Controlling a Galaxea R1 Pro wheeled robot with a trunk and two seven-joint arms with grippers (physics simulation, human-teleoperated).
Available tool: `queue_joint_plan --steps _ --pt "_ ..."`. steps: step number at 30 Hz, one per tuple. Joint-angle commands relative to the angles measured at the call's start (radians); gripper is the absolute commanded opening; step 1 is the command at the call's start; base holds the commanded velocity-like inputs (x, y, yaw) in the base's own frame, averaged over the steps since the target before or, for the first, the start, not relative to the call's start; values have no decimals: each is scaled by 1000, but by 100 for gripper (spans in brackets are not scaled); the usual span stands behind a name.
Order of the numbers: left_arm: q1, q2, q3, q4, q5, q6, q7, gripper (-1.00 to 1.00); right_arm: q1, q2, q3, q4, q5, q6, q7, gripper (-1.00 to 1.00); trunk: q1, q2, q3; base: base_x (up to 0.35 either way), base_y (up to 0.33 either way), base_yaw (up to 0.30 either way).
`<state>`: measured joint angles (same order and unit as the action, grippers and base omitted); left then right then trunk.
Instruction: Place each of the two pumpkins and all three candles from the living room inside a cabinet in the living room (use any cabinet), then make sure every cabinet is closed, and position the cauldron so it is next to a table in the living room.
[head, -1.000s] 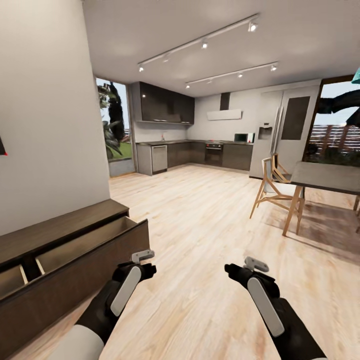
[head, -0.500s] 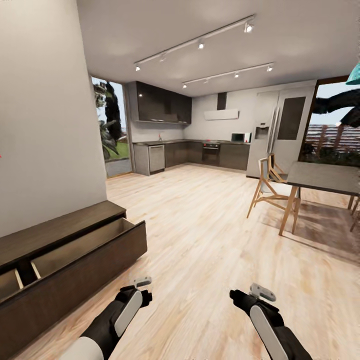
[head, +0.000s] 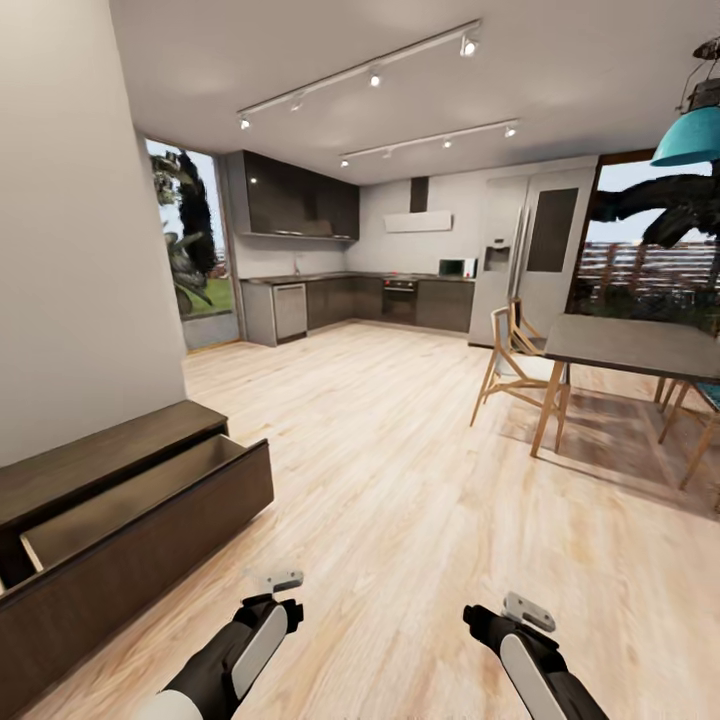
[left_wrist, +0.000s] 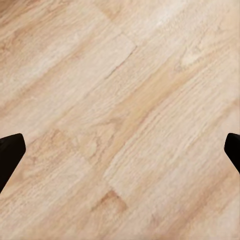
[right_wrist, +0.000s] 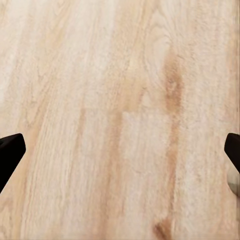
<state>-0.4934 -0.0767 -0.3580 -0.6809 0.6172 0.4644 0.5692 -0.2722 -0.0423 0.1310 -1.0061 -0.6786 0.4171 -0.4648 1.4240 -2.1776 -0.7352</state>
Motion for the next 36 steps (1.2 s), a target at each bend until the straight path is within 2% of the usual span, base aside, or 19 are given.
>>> queue_joint_plan --steps 1,5,9,15,19,22,27,32,36 --pt "0 0 -6 1 10 0 9 100 -1 -2 4 1 -8 0 -8 100 0 -1 -3 0 0 -168" --pt "0 0 -10 2 13 -3 9 100 -1 -2 3 10 -9 -3 -11 100 0 -1 -8 0 0 -168" --pt "0 1 -11 3 14 -13 9 100 -1 -1 2 67 -12 -32 -7 100 0 -1 -14 0 0 -167" --pt "4 4 -13 22 3 -34 9 100 -1 -1 2 81 -12 -42 -7 100 0 -1 -22 0 -37 -167" --pt "4 5 -39 30 0 -36 9 100 -1 -1 3 83 -10 -55 -8 100 0 -1 -28 0 -248 -167" --pt "4 3 -69 32 1 -36 9 100 -1 -2 5 88 -5 -103 -8 100 0 -1 -30 0 -294 -111" --pt "4 3 -75 32 3 -36 9 100 -1 -2 9 130 1 -154 -6 100 0 -1 -31 -71 -297 -21" --pt "4 3 -76 32 2 -37 9 100 -1 -2 13 141 1 -161 -6 100 0 -1 -31 -59 -280 -2" --pt "4 3 -82 39 1 -69 9 100 -1 0 10 142 -1 -161 -7 100 0 -1 -31 114 -130 0"
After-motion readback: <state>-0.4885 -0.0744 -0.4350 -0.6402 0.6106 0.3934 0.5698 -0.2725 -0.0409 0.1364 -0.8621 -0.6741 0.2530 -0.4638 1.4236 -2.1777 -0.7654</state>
